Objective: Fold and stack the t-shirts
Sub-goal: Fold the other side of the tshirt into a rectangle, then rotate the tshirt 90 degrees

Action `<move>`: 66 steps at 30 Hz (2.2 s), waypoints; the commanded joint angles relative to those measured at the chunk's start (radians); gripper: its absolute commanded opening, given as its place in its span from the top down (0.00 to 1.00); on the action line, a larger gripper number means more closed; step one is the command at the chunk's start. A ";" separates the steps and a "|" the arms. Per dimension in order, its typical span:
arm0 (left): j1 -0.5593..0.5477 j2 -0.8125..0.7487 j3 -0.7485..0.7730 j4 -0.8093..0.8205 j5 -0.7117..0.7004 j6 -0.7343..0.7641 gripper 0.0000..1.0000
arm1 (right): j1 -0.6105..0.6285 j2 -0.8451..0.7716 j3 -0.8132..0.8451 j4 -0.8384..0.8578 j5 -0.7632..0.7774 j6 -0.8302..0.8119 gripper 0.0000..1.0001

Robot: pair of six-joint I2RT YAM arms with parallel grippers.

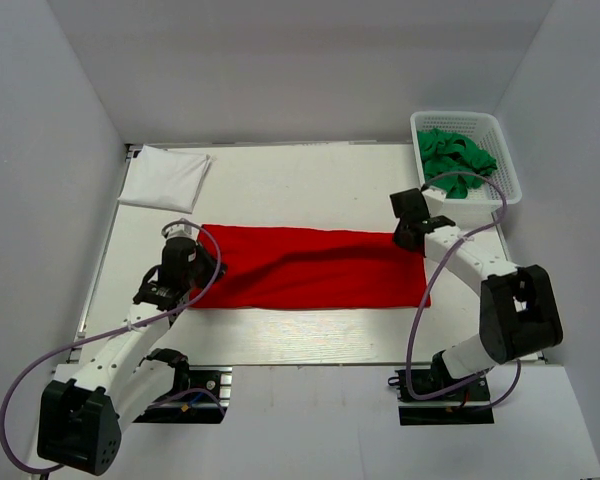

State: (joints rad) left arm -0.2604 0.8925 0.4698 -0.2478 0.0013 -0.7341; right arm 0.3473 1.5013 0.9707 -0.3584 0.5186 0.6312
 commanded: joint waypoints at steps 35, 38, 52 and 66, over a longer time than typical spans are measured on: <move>-0.003 0.528 0.302 -0.039 -0.029 0.073 0.00 | -0.017 0.056 -0.128 0.161 -0.354 -0.136 0.10; -0.003 0.617 0.315 0.036 0.008 0.062 0.00 | -0.034 0.080 -0.162 0.162 -0.382 -0.134 0.10; -0.008 1.668 1.742 -0.264 0.138 0.259 0.00 | 0.149 0.072 -0.294 0.052 -0.963 -0.369 0.10; -0.158 1.979 1.931 0.533 0.304 -0.085 0.00 | 0.470 -0.015 -0.119 -0.146 -0.994 -0.591 0.10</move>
State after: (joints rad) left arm -0.3882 2.9013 2.4695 0.2554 0.3313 -0.7696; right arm 0.8146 1.5028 0.8158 -0.4393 -0.4442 0.0978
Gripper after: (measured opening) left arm 0.996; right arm 0.888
